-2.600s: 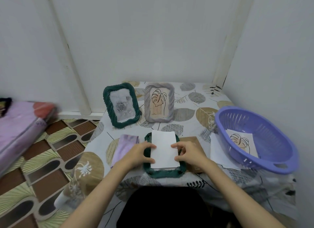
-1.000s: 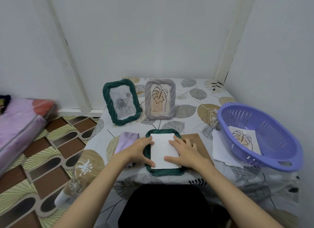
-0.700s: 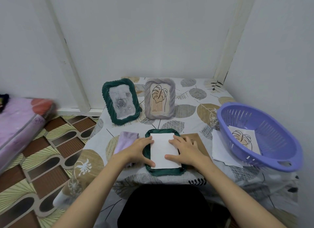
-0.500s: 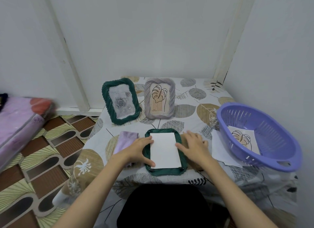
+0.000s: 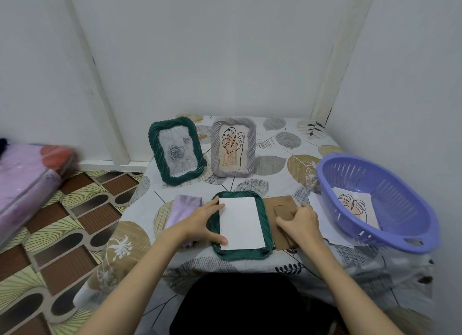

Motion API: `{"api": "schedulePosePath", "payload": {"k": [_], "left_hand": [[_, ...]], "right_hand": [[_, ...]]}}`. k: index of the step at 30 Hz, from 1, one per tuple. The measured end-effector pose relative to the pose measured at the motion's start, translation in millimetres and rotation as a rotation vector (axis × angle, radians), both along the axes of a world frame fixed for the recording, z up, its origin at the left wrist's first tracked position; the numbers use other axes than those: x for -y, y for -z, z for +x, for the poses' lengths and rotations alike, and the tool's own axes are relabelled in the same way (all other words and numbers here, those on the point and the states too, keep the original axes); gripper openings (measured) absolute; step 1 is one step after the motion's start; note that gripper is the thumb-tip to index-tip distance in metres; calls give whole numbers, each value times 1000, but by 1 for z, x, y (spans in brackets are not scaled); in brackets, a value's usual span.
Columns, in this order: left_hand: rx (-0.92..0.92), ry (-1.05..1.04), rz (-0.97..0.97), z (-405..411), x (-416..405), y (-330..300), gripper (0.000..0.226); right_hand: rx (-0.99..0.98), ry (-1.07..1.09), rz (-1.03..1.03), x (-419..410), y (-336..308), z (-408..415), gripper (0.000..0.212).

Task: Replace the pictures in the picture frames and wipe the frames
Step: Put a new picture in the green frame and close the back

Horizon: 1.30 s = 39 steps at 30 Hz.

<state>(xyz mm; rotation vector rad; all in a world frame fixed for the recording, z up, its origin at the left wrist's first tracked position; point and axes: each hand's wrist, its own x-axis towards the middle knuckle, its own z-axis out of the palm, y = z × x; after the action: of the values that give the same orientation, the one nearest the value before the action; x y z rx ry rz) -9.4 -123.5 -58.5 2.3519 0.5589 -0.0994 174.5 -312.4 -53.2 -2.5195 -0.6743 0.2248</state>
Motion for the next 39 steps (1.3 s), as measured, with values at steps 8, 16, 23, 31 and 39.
{"api": "schedulePosePath", "payload": {"k": [8, 16, 23, 31, 39], "left_hand": [[-40, 5, -62, -6, 2, -6, 107], [-91, 14, -52, -10, 9, -5, 111], [-9, -34, -4, -6, 16, -10, 110], [6, 20, 108, -1, 5, 6, 147], [24, -12, 88, -2, 9, 7, 99]], "right_hand": [[-61, 9, 130, 0, -23, 10, 41], [-108, -192, 200, -10, -33, -22, 56], [-89, -304, 59, -33, -17, -53, 65], [-52, -285, -8, -47, -14, -57, 58], [-21, -269, -67, -50, -14, -62, 57]]}}
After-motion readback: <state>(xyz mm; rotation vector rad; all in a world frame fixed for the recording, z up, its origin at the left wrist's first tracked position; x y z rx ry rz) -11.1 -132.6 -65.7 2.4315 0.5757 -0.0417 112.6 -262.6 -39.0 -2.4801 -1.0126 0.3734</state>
